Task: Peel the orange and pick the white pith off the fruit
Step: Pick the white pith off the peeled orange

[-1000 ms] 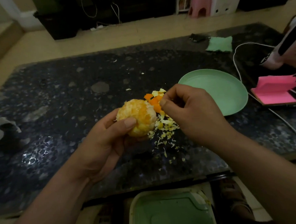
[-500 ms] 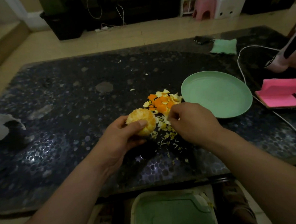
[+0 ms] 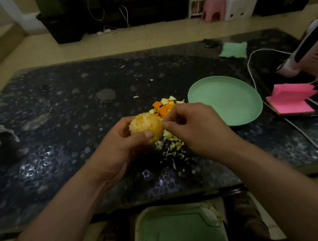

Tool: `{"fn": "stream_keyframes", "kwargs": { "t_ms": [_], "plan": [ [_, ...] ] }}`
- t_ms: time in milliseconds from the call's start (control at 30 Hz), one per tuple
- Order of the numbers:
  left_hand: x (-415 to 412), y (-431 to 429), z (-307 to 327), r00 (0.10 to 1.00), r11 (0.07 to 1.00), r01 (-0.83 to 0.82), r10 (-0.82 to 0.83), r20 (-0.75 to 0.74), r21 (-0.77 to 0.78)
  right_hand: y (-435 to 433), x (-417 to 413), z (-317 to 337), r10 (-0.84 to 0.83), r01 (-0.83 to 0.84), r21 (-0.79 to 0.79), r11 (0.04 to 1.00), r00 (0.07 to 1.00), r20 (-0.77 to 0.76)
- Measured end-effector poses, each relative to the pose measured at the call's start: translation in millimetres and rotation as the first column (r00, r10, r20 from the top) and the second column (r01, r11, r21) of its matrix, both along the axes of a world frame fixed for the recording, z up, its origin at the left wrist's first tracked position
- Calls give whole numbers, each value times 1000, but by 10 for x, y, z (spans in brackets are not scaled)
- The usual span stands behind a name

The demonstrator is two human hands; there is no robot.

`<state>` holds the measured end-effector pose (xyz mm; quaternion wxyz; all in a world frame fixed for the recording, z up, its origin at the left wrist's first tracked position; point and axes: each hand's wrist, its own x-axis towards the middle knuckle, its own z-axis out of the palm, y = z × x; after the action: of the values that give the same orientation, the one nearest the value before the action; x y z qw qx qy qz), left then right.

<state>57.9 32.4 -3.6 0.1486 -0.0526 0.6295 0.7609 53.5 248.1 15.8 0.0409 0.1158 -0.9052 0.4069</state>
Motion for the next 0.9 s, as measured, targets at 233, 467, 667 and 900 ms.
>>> {"fn": "stream_keyframes", "kwargs": {
  "t_ms": [233,467,667,900],
  "plan": [
    [28,-20,38,996,997,52,-55,-71,-51,-12,54,5,3,2,47,999,994,-106],
    [16,-80,41,994,990,106,-104,-22,92,10,63,66,11,-17,-100,995,998,-61],
    [55,-163,85,977,961,214,-212,-30,176,50,25,86,20,-21,-181,983,1000,-11],
    [75,-164,153,969,934,241,-248,-5,264,71,-26,44,-17,17,-140,990,1000,2]
  ]
}}
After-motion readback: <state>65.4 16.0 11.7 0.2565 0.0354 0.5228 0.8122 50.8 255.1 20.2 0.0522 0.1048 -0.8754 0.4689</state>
